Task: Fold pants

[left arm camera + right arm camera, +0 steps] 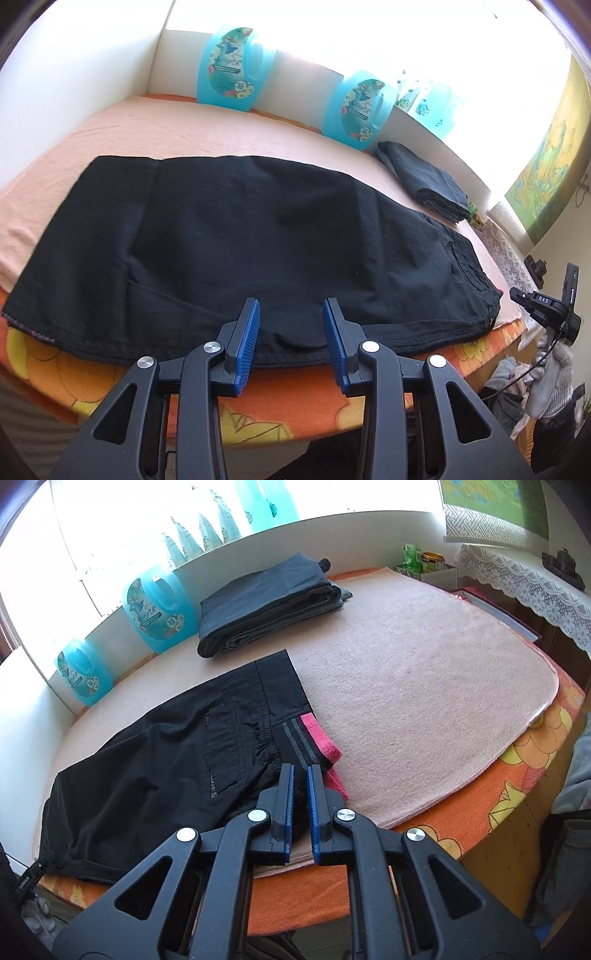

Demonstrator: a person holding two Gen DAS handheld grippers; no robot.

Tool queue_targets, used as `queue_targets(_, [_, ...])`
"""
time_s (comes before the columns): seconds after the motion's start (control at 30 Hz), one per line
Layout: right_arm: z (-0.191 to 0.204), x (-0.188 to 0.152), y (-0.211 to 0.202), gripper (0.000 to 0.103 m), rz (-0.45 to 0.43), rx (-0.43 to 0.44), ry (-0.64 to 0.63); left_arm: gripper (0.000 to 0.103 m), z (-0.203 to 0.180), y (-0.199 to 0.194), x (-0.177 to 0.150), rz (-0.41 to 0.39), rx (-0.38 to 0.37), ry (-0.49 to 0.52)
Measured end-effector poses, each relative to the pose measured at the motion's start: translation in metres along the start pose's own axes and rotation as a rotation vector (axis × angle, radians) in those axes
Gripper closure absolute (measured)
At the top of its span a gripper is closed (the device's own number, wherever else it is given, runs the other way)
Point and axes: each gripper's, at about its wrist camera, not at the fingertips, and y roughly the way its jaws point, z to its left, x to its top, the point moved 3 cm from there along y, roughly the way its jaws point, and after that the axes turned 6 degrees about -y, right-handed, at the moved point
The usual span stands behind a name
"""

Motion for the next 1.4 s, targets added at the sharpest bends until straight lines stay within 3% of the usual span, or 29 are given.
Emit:
queue_targets(0.07, [0.019,0.009,-0.005,0.068,-0.018,0.062,-0.050,0.069,0.014,-0.017,0.002,-0.045,0.044,-0.023])
queue_targets(0.1, [0.031,0.014,-0.007,0.051,-0.023,0.097,-0.078,0.069,0.022,-0.026,0.004,-0.067,0.069,-0.039])
queue_targets(0.13, [0.043,0.019,-0.008,0.044,-0.030,0.127,-0.109,0.069,0.032,-0.035,0.006,-0.088,0.092,-0.055])
queue_targets(0.3, [0.114,0.035,-0.009,0.038,-0.067,0.220,-0.338,0.069,0.085,-0.073,0.016,-0.173,0.217,-0.154])
queue_targets(0.47, [0.167,0.045,0.002,0.034,-0.083,0.300,-0.442,0.069,0.121,-0.091,0.019,-0.210,0.303,-0.211])
queue_targets(0.73, [0.222,0.062,0.042,0.028,-0.023,0.388,-0.563,0.069,0.140,-0.089,0.024,-0.207,0.331,-0.231])
queue_targets(0.9, [0.260,0.083,0.074,0.028,0.081,0.456,-0.694,0.069,0.121,-0.071,0.041,-0.188,0.297,-0.171])
queue_targets(1.03, [0.283,0.097,0.110,0.028,0.162,0.457,-0.800,0.069,0.095,-0.049,0.059,-0.166,0.258,-0.094])
queue_targets(1.17, [0.296,0.091,0.145,0.032,0.255,0.491,-0.877,0.069,0.072,-0.026,0.073,-0.135,0.218,-0.036])
queue_targets(1.27, [0.306,0.080,0.164,0.041,0.320,0.560,-0.871,0.069,0.058,-0.012,0.082,-0.116,0.206,-0.003])
queue_targets(1.4, [0.324,0.057,0.174,0.067,0.377,0.658,-0.874,0.069,0.039,0.005,0.100,-0.097,0.186,0.039])
